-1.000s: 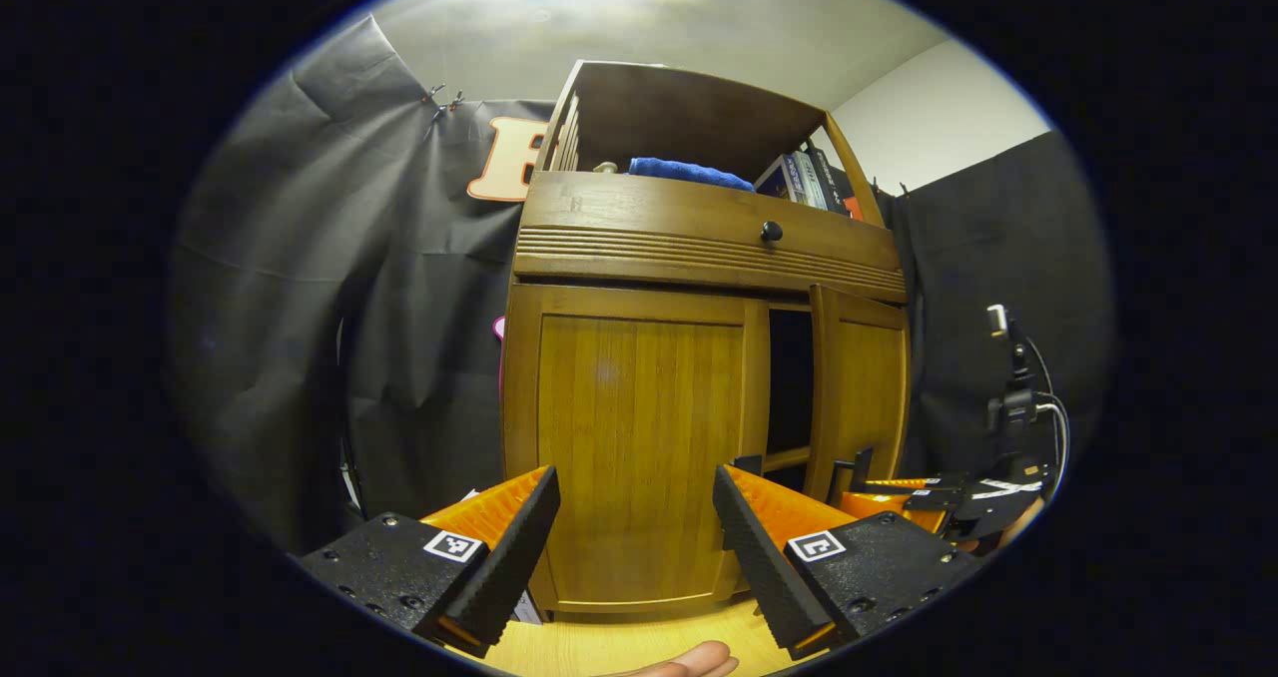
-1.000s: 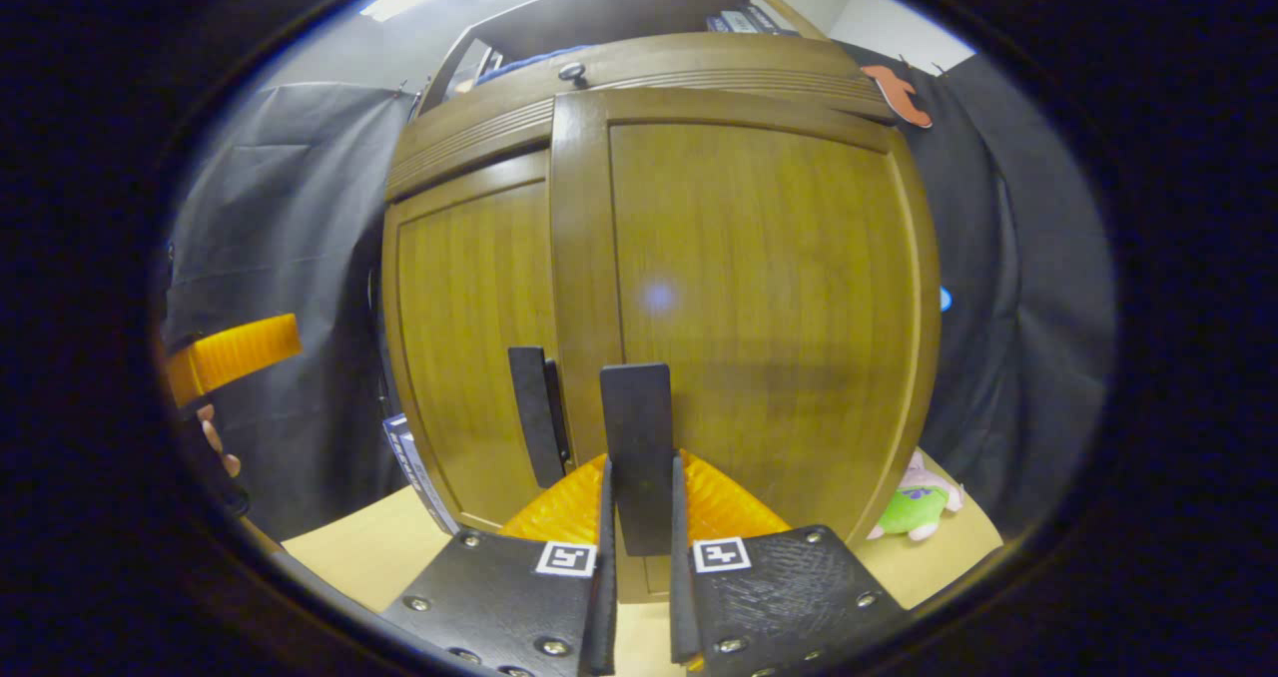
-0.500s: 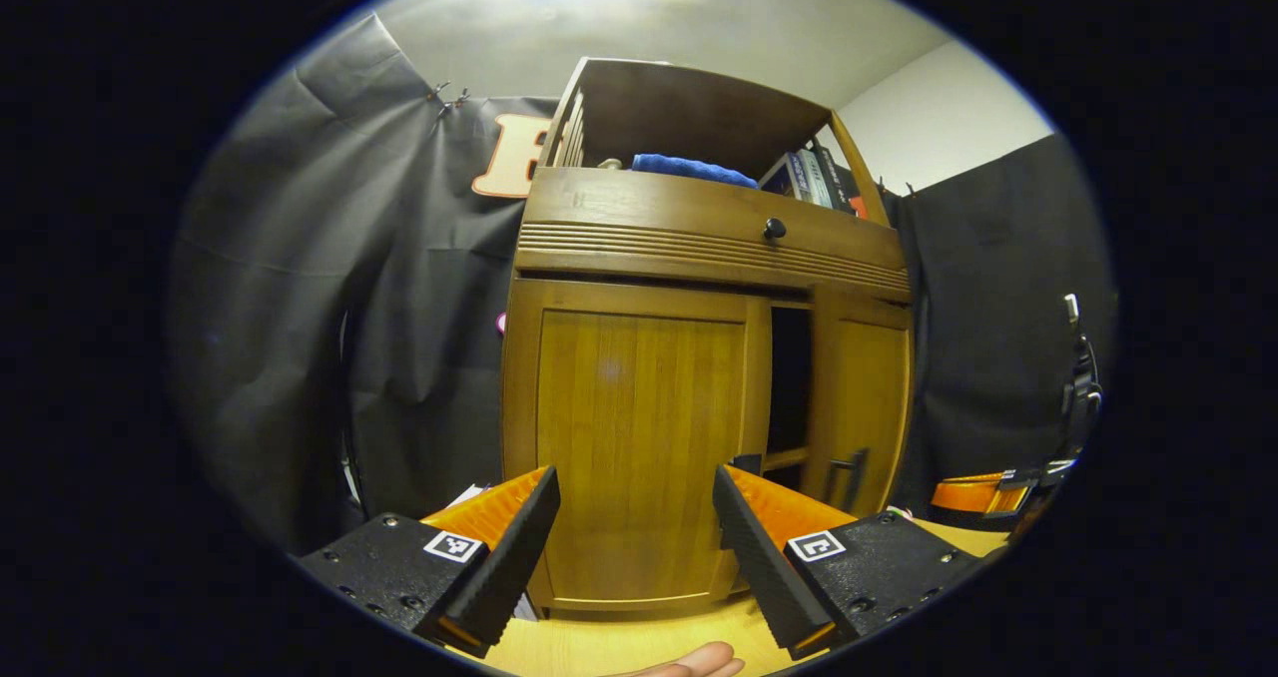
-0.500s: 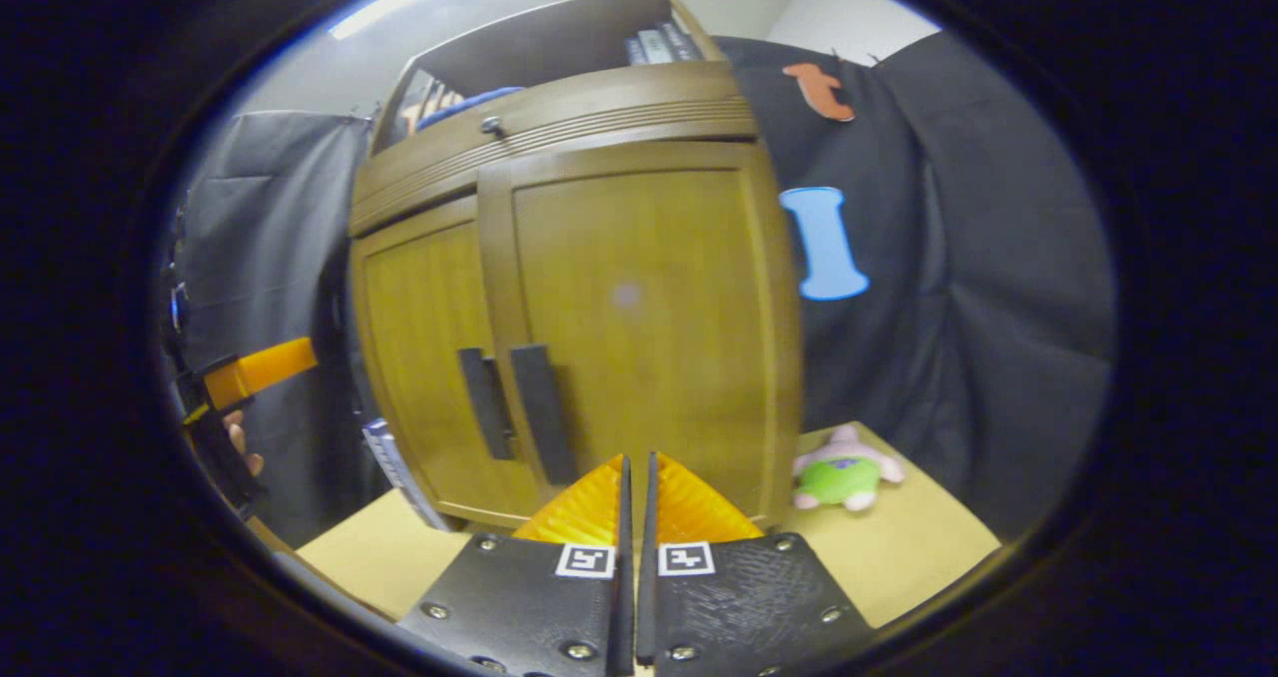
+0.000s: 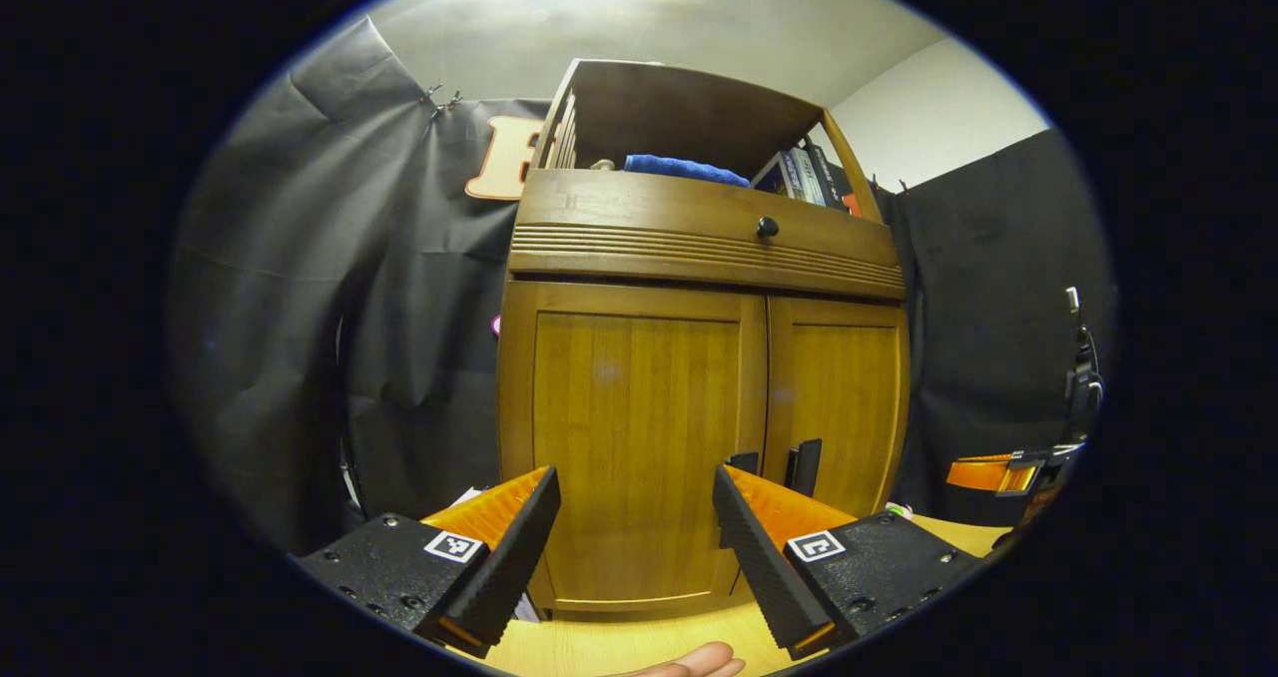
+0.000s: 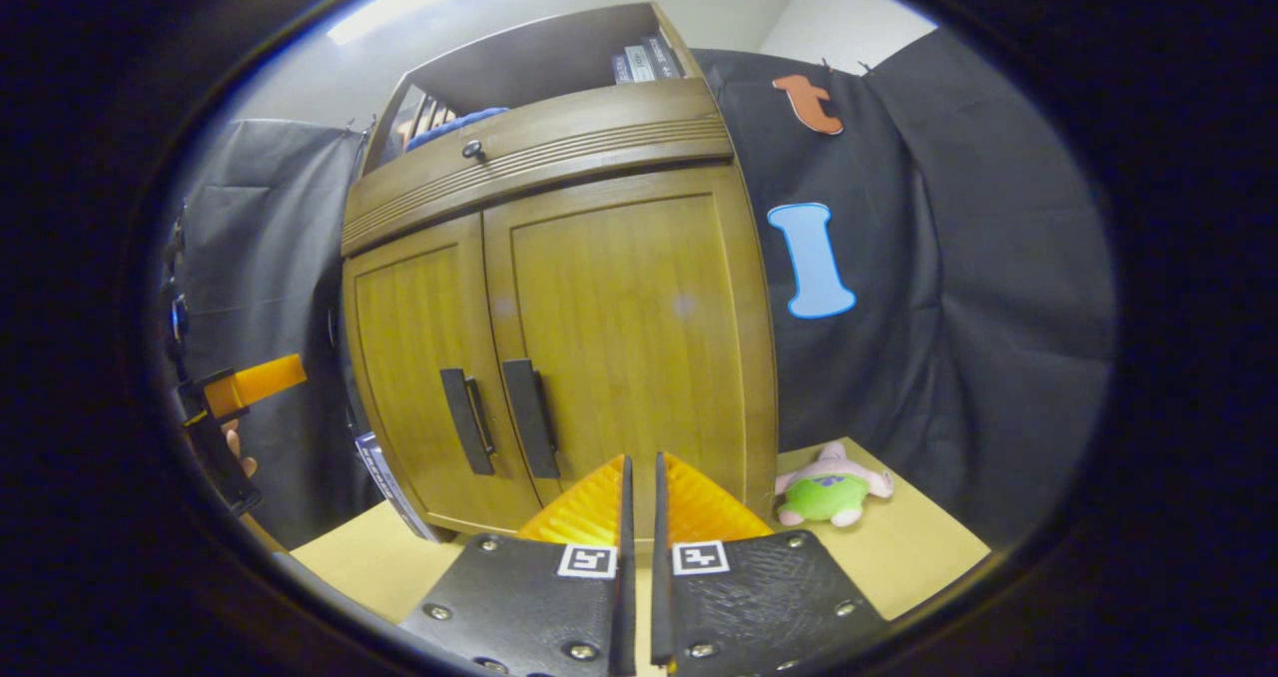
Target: Open the right door of the double-door shoe cabinet with the right hand, and open the left door with the left hand.
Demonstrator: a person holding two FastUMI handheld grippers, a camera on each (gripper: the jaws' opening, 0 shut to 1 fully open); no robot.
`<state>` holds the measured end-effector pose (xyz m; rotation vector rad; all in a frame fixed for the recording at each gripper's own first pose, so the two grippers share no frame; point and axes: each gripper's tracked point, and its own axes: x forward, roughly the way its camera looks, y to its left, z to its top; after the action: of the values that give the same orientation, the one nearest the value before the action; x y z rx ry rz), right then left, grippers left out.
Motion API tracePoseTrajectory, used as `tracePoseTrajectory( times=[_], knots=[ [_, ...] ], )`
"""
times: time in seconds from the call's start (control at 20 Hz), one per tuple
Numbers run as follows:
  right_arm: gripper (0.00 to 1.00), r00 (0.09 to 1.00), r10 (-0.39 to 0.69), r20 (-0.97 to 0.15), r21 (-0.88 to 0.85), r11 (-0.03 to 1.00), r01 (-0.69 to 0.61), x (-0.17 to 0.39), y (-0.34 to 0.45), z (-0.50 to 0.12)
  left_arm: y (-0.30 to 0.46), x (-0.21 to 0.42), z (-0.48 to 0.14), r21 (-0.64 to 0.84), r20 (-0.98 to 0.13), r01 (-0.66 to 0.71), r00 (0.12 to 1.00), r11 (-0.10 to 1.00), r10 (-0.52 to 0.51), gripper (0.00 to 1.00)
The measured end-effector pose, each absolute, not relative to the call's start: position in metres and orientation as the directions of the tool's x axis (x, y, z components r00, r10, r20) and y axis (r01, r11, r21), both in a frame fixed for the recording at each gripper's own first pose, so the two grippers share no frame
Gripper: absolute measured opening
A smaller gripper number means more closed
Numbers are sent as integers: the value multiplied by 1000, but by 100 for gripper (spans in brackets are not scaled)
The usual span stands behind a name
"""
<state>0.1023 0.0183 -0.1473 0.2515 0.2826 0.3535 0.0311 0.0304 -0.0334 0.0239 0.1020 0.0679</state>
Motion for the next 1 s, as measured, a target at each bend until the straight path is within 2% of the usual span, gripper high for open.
tracePoseTrajectory(
  times=[0.05, 0.1, 0.4, 0.45, 0.65, 0.8, 0.85, 0.95, 1.0],
  knots=[
    [6, 904, 367, -221, 289, 910, -299, 107, 21, -146, 32, 31, -32, 24, -98, -68, 993, 997, 70, 92],
    [14, 899, 381, -215, 293, 903, -313, 114, 32, -144, 33, 30, -31, 20, -97, -69, 993, 997, 70, 92],
    [100, 906, 376, -197, 307, 901, -307, 148, 76, -148, 38, 29, -29, 17, -92, -72, 993, 997, 73, 92],
    [93, 901, 377, -216, 305, 902, -305, 153, 86, -153, 38, 29, -29, 16, -91, -70, 993, 997, 71, 92],
    [94, 890, 405, -208, 259, 901, -349, 170, 127, -150, 36, 29, -29, 16, -94, -58, 994, 998, 59, 92],
    [98, 886, 411, -214, 215, 905, -368, 177, 151, -156, 42, 29, -27, 18, -89, -67, 994, 998, 68, 92],
    [99, 883, 417, -215, 207, 903, -376, 180, 158, -158, 42, 29, -28, 15, -89, -68, 994, 998, 69, 95],
    [98, 887, 405, -221, 188, 910, -369, 188, 167, -162, 44, 29, -28, 8, -90, -69, 994, 998, 70, 92],
    [86, 897, 382, -222, 183, 920, -347, 194, 168, -164, 45, 29, -28, 7, -90, -71, 993, 997, 71, 92]
  ],
)
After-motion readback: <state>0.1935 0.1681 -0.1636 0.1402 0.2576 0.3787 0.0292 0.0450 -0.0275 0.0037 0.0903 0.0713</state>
